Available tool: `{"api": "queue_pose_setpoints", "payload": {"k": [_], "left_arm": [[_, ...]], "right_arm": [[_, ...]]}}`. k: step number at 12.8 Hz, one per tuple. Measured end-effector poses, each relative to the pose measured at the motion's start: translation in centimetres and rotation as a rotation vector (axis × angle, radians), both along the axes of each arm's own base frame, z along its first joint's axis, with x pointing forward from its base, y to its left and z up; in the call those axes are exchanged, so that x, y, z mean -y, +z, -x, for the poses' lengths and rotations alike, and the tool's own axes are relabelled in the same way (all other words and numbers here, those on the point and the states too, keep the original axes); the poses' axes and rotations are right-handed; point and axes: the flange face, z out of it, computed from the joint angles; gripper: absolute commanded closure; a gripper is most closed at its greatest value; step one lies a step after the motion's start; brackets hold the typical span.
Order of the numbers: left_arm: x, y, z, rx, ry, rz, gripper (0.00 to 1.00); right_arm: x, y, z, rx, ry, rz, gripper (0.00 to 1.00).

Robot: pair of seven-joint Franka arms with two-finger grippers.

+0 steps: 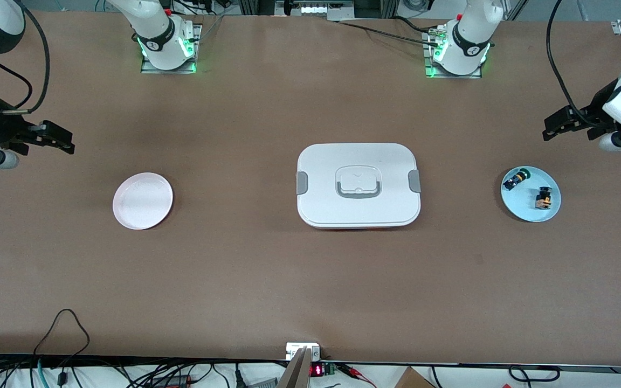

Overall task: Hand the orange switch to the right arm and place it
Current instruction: 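Move the left gripper over the light-blue plate toward the orange switch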

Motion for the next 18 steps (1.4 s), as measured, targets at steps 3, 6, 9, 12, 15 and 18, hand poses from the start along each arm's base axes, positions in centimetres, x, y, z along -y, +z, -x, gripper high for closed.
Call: {"api": "queue_pose_setpoints", "payload": {"k": [3, 6, 9, 12, 15, 18], "left_arm": [[0.1, 0.1, 0.0, 0.002, 0.001, 0.0, 0.0], [0.1, 0.0, -0.1, -0.001, 0.002, 0.0, 0.0], [-0.1, -1.1, -0.5, -0.023, 0.005, 0.0, 0.0], [-0.7, -2.5, -1.0, -0.048, -0.014, 0.002, 0.0], [-1.7, -4.4, -1.7, -0.082, -0.038, 0.006, 0.0], [-4.3, -7.3, -2.9, -0.093, -0.207, 0.027, 0.0]], "right_arm": [[-0.1, 0.0, 0.0, 0.0, 0.002, 0.0, 0.0], [-0.1, 0.0, 0.0, 0.0, 0.002, 0.0, 0.0], [-0.1, 0.0, 0.0, 0.0, 0.002, 0.0, 0.0], [-0.1, 0.0, 0.0, 0.0, 0.002, 0.0, 0.0], [-0.1, 0.0, 0.0, 0.0, 0.002, 0.0, 0.0], [-0.1, 0.0, 0.0, 0.0, 0.001, 0.0, 0.0]]}}
